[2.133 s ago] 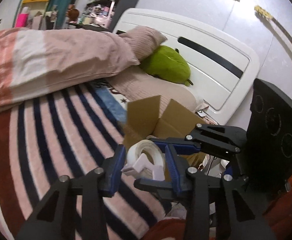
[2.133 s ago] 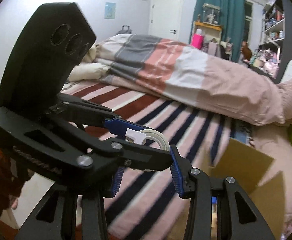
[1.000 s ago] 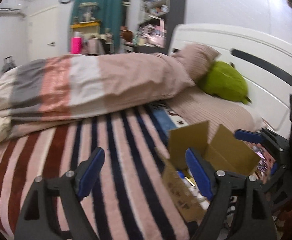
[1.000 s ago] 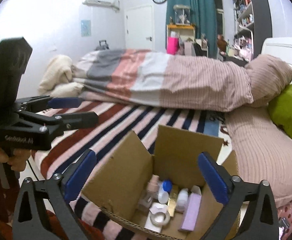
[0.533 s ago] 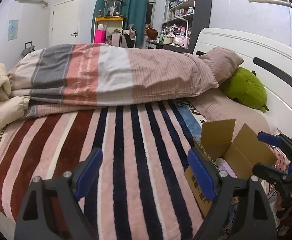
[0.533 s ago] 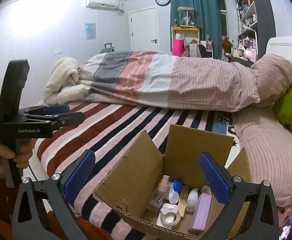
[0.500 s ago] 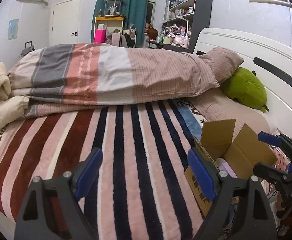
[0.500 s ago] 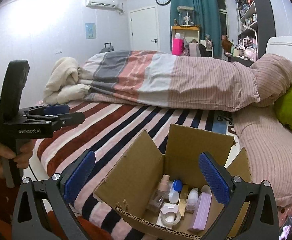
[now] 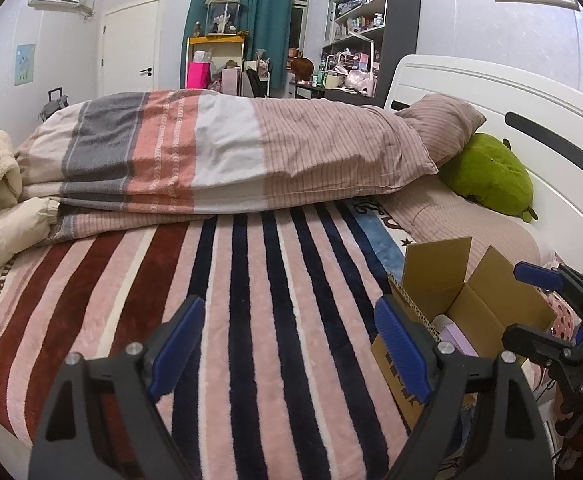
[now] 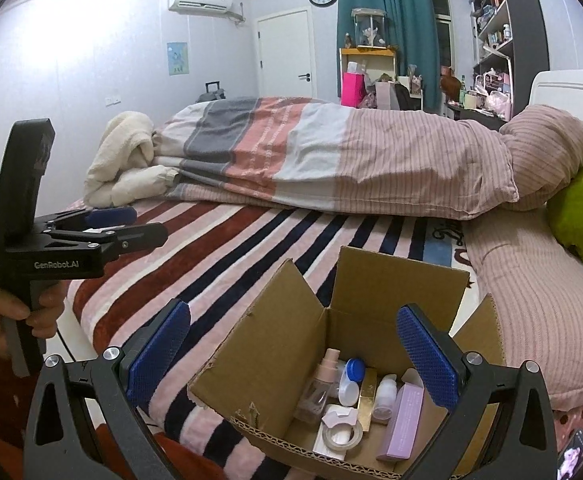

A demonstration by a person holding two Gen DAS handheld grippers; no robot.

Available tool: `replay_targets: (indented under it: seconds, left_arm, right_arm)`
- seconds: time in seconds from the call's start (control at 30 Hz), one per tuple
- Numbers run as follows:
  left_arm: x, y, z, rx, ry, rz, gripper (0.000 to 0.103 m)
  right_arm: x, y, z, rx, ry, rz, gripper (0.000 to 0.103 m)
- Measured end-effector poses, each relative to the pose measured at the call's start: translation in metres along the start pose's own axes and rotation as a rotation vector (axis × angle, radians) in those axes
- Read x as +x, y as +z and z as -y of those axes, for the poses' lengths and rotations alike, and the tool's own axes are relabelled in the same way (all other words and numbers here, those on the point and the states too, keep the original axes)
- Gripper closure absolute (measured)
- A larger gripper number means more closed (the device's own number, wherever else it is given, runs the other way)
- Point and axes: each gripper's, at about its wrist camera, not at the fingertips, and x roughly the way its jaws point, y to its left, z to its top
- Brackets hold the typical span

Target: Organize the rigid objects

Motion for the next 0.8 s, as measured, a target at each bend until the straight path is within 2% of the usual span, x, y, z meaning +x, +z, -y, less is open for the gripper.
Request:
replay_targets:
  seconds: [0.8]
  left_arm:
    - [-0.0043,0.0007,0.001,0.02,-0.004,0.0,0.018]
  right_arm:
    - [0.0008,-0.0038,-0.0041,0.018,-0.023,-0.016,0.0]
